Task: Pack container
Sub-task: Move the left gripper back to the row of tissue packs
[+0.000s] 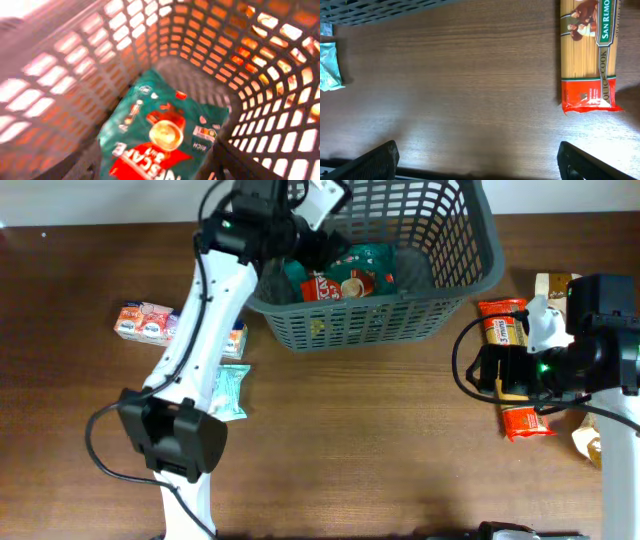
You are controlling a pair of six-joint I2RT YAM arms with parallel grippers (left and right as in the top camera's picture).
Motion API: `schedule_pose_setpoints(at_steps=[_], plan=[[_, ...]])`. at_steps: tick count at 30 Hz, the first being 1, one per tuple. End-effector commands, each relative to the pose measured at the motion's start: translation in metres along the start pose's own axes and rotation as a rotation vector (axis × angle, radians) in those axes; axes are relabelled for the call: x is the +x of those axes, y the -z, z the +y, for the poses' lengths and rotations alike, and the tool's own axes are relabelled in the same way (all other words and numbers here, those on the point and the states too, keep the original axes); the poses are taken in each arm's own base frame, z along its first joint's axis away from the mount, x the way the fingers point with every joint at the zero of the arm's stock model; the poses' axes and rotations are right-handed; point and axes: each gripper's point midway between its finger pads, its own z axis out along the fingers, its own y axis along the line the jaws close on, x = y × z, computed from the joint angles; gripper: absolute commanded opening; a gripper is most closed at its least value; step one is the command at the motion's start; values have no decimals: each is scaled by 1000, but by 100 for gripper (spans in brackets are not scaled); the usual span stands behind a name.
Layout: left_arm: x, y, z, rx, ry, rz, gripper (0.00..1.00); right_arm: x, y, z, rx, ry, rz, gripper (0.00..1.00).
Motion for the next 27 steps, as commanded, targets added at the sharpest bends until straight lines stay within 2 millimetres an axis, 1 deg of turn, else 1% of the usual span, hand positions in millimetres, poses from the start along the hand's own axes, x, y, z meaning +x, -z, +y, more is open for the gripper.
schedule_pose_setpoints(at_steps=[1, 3, 4, 6, 8, 9, 11, 13, 14, 16, 17, 20, 21, 23, 24, 26, 27], plan=[[-48, 80, 17, -184, -26, -109, 67, -1, 7, 5, -15, 9, -24, 99], [-54, 117, 29, -291, 2, -115, 67, -1, 7, 5, -15, 9, -24, 99], [-54, 137, 39, -362, 45, -117, 67, -1, 7, 5, -15, 9, -23, 99], [-48, 182, 61, -518, 177, -127, 68, 0, 7, 5, -15, 8, -21, 99], [-26, 222, 87, -690, 401, -137, 69, 1, 7, 5, -15, 7, -18, 99], [-10, 244, 98, -772, 529, -140, 69, 1, 7, 5, -15, 7, -17, 99], [18, 270, 109, -842, 676, -124, 69, 1, 7, 6, -15, 6, -15, 99], [44, 283, 119, -877, 804, -94, 69, 2, 7, 6, -15, 6, -14, 99], [58, 286, 123, -890, 852, -68, 68, 2, 7, 5, -15, 6, -14, 99], [81, 286, 133, -918, 920, -11, 62, 2, 7, 5, -15, 6, -14, 99], [93, 283, 138, -930, 964, 14, 60, 2, 7, 5, -15, 6, -14, 99], [126, 264, 156, -969, 1123, 71, 59, 2, 7, 6, -15, 6, -14, 99], [137, 256, 162, -984, 1174, 84, 59, 2, 7, 6, -15, 6, -13, 99], [163, 234, 174, -1019, 1298, 112, 61, 2, 7, 5, -15, 6, -13, 99], [177, 220, 179, -1030, 1353, 129, 64, 2, 7, 5, -15, 6, -13, 99], [202, 197, 183, -1049, 1442, 165, 68, 2, 7, 5, -15, 5, -11, 99], [219, 182, 182, -1056, 1509, 195, 73, 3, 7, 5, -15, 5, -7, 99]])
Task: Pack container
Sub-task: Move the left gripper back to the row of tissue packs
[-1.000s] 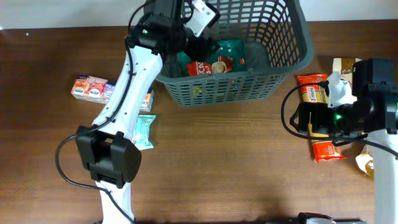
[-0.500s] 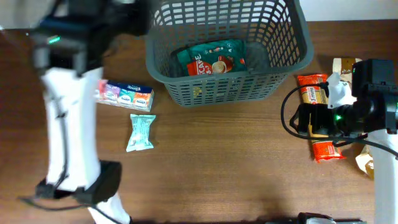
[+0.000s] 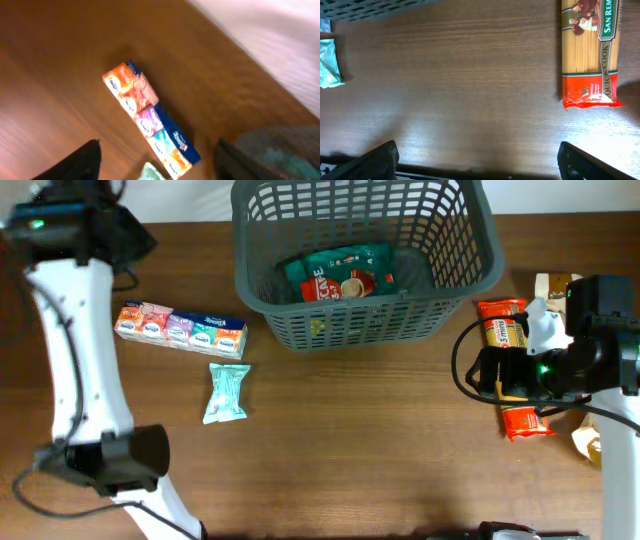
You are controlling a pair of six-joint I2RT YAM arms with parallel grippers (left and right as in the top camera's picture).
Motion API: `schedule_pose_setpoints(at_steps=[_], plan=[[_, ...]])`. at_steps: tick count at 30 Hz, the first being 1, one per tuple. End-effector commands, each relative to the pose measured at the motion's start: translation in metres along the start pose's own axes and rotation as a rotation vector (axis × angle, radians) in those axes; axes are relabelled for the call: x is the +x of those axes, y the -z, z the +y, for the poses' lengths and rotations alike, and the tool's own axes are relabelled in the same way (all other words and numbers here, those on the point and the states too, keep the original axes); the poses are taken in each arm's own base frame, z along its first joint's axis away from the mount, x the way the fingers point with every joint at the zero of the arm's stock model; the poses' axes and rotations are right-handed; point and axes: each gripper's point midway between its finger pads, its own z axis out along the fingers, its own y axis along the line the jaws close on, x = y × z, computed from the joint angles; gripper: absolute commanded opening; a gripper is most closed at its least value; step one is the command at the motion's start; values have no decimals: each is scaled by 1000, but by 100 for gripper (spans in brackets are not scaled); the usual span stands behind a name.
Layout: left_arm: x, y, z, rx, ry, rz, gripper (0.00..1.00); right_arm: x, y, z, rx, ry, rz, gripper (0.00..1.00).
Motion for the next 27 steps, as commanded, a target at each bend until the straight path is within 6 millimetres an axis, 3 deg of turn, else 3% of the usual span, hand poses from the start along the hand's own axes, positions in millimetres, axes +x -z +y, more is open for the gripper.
schedule_pose_setpoints(at_steps=[1, 4, 12, 18, 27], plan=[[36, -58, 13, -124, 242, 120, 76, 0, 7, 5, -15, 8, -20, 99], [63, -94, 13, -140, 316, 196, 83, 3, 7, 5, -15, 6, -11, 99], [96, -157, 6, -82, 395, 224, 93, 5, 7, 5, -14, 3, 1, 99], [118, -183, 9, -78, 471, 244, 100, 10, 7, 5, -14, -2, 20, 99], [136, -214, 14, -110, 485, 270, 100, 14, 7, 5, -14, -6, 35, 99]])
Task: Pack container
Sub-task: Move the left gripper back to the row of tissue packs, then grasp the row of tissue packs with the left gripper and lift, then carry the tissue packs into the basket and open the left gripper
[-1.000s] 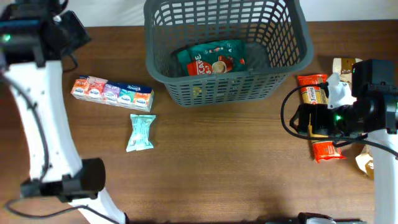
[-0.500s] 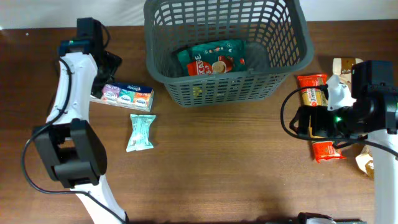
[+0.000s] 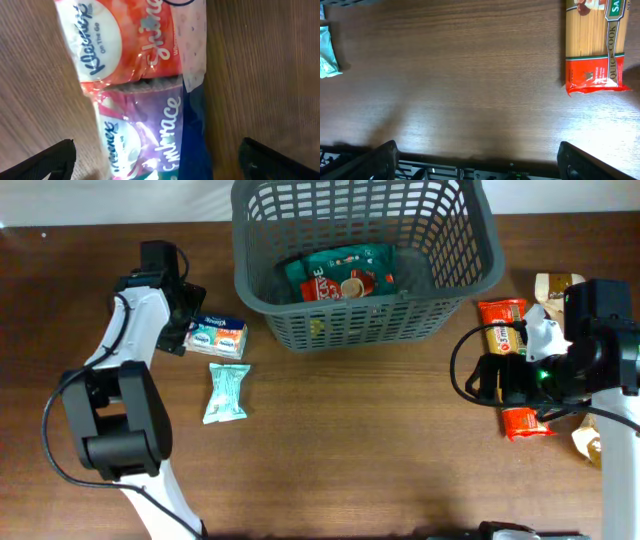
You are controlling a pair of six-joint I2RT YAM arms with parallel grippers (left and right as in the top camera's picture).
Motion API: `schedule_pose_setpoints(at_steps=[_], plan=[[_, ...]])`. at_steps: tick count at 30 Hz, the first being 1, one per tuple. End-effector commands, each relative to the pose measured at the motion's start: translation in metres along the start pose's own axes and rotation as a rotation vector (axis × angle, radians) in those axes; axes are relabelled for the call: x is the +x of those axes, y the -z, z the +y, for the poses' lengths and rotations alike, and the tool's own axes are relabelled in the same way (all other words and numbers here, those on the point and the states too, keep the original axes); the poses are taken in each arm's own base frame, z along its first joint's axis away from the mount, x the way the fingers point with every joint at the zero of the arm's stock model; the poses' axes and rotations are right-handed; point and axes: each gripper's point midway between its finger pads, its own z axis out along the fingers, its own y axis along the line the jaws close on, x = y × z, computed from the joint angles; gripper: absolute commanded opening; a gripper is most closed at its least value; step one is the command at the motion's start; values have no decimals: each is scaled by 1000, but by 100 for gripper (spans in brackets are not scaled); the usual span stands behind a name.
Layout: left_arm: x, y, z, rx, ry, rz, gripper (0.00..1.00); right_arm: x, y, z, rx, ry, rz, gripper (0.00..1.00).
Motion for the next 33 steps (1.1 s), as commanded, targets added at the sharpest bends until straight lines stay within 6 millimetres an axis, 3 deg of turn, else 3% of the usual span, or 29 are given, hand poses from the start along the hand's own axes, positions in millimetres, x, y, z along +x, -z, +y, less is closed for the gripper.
schedule_pose_setpoints(at_steps=[1, 7, 12, 15, 19, 22, 25, 29, 33], plan=[[6, -26, 12, -51, 35, 34, 100, 1, 7, 5, -15, 9, -21, 99], [15, -48, 19, -83, 31, 66, 91, 2, 7, 5, -15, 7, -15, 99], [16, -49, 18, -81, 23, 71, 41, 2, 7, 5, -15, 7, -15, 99], [18, -44, 8, -36, -40, 118, 2, 2, 7, 5, -15, 7, -16, 99], [14, -21, -19, 91, -160, 208, 2, 2, 7, 5, -15, 7, -16, 99], [-1, 20, -48, 220, -248, 232, 2, 2, 7, 5, -15, 7, -16, 99], [-26, 79, -80, 361, -426, 146, 2, 2, 7, 5, -15, 8, -17, 99], [-44, 189, -126, 601, -758, -49, 2, 1, 7, 5, -15, 9, -20, 99], [-35, 306, -151, 826, -1052, -276, 2, -2, 7, 5, -14, 12, -31, 99]])
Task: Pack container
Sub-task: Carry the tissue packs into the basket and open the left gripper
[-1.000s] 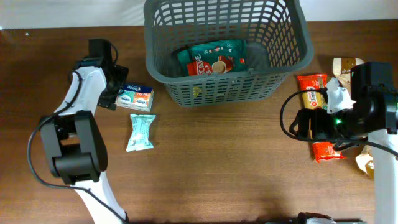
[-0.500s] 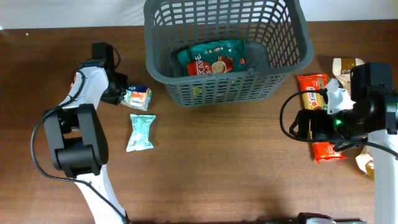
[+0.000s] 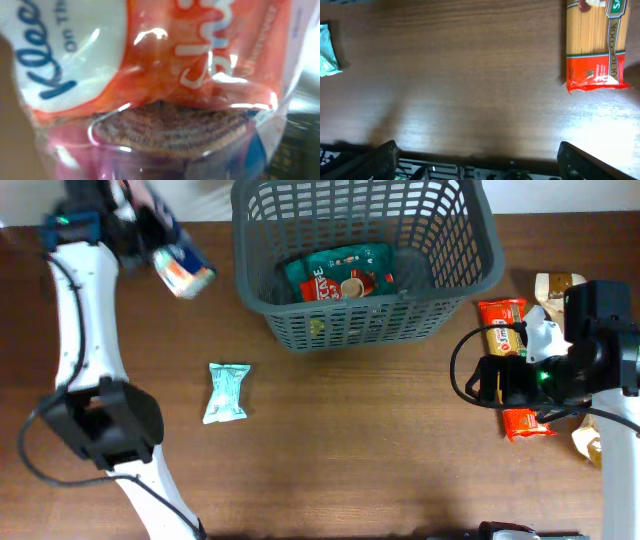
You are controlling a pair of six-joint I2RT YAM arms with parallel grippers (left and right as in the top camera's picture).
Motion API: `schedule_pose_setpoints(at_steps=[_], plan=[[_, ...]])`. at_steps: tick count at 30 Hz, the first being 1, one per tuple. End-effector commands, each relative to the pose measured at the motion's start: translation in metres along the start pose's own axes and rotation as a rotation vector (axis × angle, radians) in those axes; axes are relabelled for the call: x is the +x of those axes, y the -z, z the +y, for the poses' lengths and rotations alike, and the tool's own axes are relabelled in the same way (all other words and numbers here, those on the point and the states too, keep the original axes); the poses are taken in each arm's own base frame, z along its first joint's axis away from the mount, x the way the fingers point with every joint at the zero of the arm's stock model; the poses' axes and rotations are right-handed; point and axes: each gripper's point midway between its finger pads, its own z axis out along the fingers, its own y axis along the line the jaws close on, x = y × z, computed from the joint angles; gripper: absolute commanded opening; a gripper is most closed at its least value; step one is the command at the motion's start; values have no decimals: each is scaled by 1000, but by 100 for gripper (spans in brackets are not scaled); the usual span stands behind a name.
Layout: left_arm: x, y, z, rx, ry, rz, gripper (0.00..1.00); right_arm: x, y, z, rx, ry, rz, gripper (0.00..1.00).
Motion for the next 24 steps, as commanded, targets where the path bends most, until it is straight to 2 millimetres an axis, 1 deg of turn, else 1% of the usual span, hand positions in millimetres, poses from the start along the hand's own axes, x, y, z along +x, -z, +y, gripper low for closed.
schedule_pose_setpoints(at_steps=[1, 2, 4, 5, 7, 9, 13, 14, 16, 20, 21, 24], plan=[[-28, 115, -100, 224, -506, -238, 3, -4, 7, 5, -14, 14, -38, 99], [-26, 135, -122, 267, -640, -285, 3, -5, 7, 5, -14, 15, -40, 99], [-19, 161, -154, 302, -851, -364, 8, -5, 7, 5, -14, 16, -44, 99], [-15, 169, -167, 315, -930, -391, 9, -6, 7, 5, -14, 16, -46, 99], [1, 177, -194, 345, -1090, -428, 9, -7, 7, 5, -14, 17, -50, 99], [17, 175, -213, 378, -1186, -433, 2, -8, 7, 5, -14, 21, -53, 99], [69, 164, -254, 549, -1398, -395, 1, -7, 7, 5, -14, 20, -50, 99], [78, 160, -261, 582, -1426, -386, 1, -7, 7, 5, -14, 20, -49, 99], [93, 145, -270, 615, -1467, -356, 1, -5, 7, 5, -14, 19, -43, 99], [111, 102, -275, 624, -1484, -275, 1, -1, 7, 5, -14, 14, -28, 99], [114, 94, -275, 627, -1486, -260, 2, 0, 7, 5, -14, 13, -24, 99], [124, 61, -271, 629, -1475, -195, 2, 1, 7, 5, -14, 12, -18, 99]])
